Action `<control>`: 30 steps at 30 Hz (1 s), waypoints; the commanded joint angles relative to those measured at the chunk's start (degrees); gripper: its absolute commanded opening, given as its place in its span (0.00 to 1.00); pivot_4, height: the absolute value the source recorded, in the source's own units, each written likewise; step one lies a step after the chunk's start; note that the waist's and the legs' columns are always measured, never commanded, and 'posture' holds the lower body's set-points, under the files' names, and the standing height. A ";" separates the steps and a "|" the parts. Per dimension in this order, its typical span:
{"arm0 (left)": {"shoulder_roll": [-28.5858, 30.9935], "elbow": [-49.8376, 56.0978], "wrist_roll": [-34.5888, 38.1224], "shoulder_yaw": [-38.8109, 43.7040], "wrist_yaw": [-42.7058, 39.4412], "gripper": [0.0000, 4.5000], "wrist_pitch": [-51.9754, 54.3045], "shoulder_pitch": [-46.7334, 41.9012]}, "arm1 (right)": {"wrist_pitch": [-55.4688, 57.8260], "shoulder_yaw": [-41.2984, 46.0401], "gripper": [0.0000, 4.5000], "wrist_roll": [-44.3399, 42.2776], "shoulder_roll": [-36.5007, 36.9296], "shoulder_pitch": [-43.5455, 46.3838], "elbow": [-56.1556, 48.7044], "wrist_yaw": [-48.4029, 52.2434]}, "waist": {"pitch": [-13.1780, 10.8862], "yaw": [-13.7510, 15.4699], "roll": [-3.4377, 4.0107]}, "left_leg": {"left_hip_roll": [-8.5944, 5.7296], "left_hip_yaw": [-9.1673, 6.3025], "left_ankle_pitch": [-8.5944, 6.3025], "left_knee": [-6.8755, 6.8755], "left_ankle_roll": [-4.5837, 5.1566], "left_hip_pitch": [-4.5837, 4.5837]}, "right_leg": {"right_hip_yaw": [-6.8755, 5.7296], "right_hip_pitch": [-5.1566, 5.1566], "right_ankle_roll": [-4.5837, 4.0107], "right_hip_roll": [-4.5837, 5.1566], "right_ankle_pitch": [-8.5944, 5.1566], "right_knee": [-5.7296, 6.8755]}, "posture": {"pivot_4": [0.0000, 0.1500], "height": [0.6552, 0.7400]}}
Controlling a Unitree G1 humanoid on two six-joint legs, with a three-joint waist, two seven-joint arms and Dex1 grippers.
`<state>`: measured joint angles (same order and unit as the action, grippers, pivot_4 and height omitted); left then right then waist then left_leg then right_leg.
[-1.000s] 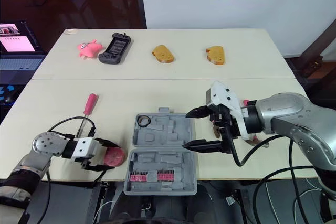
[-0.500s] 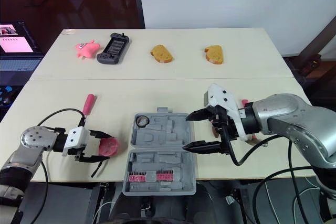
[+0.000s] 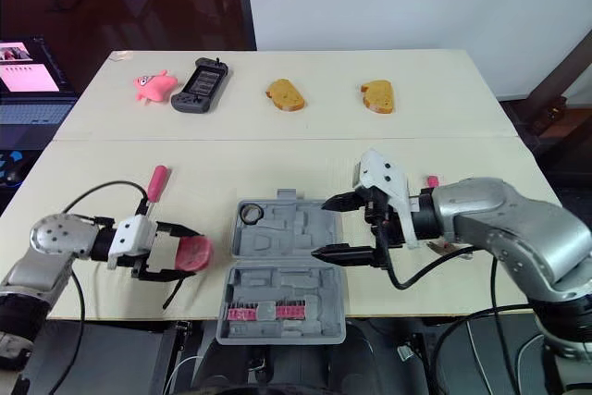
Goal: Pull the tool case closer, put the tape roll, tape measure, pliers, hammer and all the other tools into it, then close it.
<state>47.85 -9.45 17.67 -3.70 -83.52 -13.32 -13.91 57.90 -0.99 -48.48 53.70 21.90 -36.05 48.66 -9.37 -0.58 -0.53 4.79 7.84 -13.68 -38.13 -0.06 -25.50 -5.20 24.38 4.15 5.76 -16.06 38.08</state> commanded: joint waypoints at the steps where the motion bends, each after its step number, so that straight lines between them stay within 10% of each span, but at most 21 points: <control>1: 1.21 9.33 1.92 0.32 2.17 0.66 7.30 -2.18 | 6.34 3.19 1.00 -7.50 -1.35 0.55 -1.27 -4.23 | 0.00 -0.10 0.00 | 0.00 0.00 0.00 0.00 0.00 0.02 | 0.00 -0.01 0.00 -0.01 0.00 0.00 | 1.00 0.75; 12: -1.42 28.99 2.67 -5.21 9.48 0.66 27.13 -7.50 | 15.00 -7.78 1.00 -62.65 -0.82 8.54 24.97 -36.16 | -0.02 -0.13 -0.06 | 0.01 -0.05 0.02 0.00 -0.01 0.06 | 0.06 -0.08 0.01 -0.19 0.01 0.01 | 1.00 0.75; 27: -5.46 35.51 2.60 -7.89 15.15 0.66 32.95 -5.59 | 13.80 -7.60 1.00 -64.52 -18.95 6.35 30.66 -49.60 | -0.01 0.10 -0.06 | 0.01 -0.07 0.05 -0.03 -0.04 0.03 | 0.07 -0.11 0.13 -0.23 0.08 0.02 | 1.00 0.75; 30: -5.41 35.90 2.59 -8.32 15.42 0.66 33.02 -5.43 | 13.64 -5.82 0.81 -64.52 -21.13 6.18 31.66 -51.20 | -0.01 -0.01 -0.06 | 0.01 -0.08 0.05 -0.02 -0.04 0.03 | 0.07 -0.11 0.13 -0.23 0.08 0.01 | 1.00 0.75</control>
<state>42.44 24.67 19.52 -12.27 -68.45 19.74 -19.03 72.07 -8.99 -111.52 32.95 27.71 -4.09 -2.08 -9.38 -0.60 -0.58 4.80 7.76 -13.63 -38.15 -0.10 -25.47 -5.13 24.27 4.29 5.52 -15.98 38.10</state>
